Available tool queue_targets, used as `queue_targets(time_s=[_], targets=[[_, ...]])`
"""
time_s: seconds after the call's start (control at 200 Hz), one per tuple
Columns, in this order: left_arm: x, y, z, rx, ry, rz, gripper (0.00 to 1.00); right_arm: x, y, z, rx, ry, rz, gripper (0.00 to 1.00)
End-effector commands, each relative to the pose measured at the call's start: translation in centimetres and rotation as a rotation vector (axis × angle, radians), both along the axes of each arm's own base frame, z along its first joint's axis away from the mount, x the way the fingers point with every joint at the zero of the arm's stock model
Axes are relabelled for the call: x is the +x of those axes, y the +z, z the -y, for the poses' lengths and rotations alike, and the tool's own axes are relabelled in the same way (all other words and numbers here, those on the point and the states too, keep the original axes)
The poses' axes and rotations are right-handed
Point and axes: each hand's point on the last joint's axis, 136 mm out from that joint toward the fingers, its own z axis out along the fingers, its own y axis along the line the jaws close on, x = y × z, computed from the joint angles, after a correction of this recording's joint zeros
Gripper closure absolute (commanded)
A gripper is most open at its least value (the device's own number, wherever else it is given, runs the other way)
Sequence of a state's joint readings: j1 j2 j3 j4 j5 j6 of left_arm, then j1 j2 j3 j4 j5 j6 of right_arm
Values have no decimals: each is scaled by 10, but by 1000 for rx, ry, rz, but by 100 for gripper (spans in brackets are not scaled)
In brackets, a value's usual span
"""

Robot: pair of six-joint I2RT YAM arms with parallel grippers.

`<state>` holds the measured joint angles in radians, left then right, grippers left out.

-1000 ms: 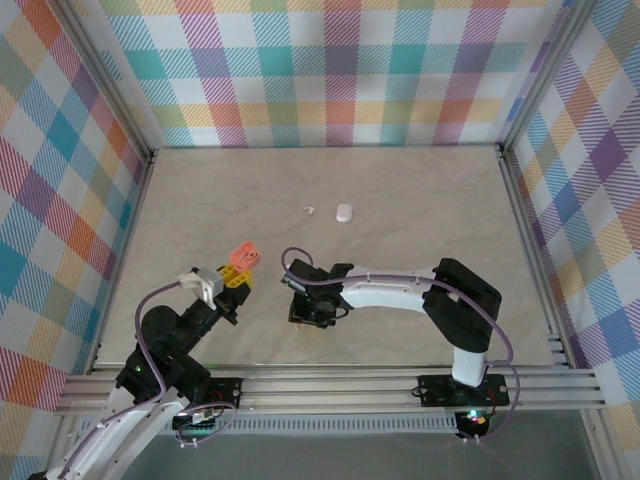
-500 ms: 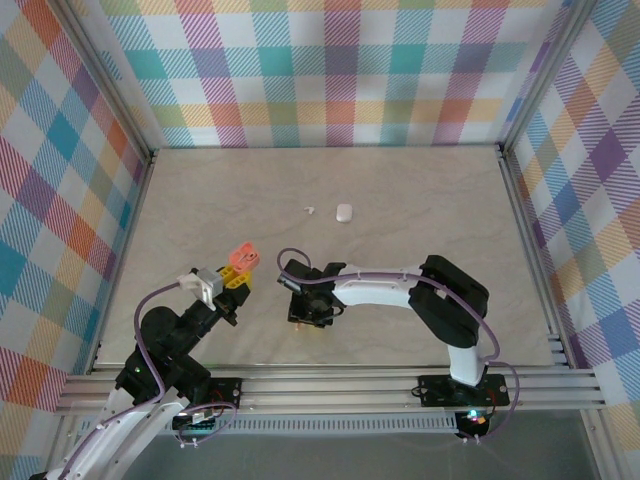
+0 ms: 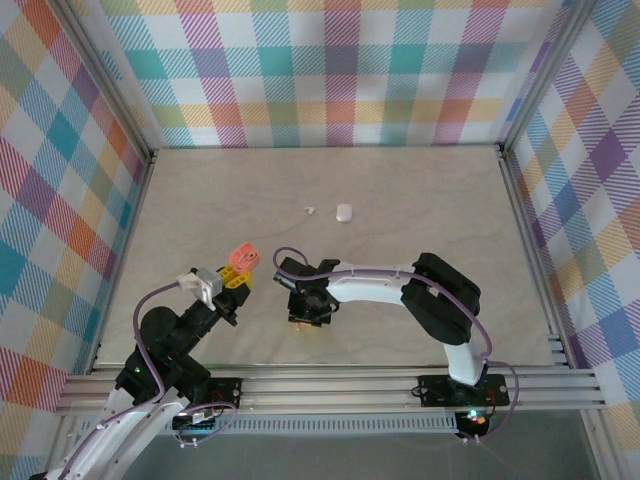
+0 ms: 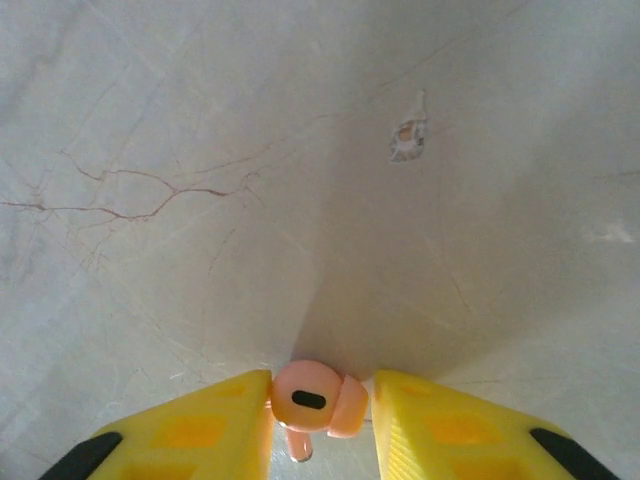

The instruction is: Insert the wireless bluetooth earbuds into the charging case

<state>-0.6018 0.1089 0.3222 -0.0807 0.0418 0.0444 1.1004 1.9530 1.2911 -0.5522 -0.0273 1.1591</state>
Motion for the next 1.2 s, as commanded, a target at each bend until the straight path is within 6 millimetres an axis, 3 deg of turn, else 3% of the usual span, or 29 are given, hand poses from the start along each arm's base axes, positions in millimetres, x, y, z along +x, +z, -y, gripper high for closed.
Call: queue_targets(time_s=[0.0, 0.3, 0.635, 0.895, 1.195], targets=[[-5, 7, 1, -25, -16, 14, 100, 3, -8, -2, -17, 22, -3, 71], [-2, 0, -1, -36, -2, -16, 100, 21, 11, 1, -38, 96, 84, 81], [-2, 4, -1, -52, 0, -26, 100, 51, 20, 43, -47, 86, 126, 83], [6, 2, 23, -59, -92, -39, 100, 77, 42, 79, -1, 48, 210, 83], [34, 1, 64, -22, -196, -58, 100, 101, 101, 119, 47, 42, 344, 83]])
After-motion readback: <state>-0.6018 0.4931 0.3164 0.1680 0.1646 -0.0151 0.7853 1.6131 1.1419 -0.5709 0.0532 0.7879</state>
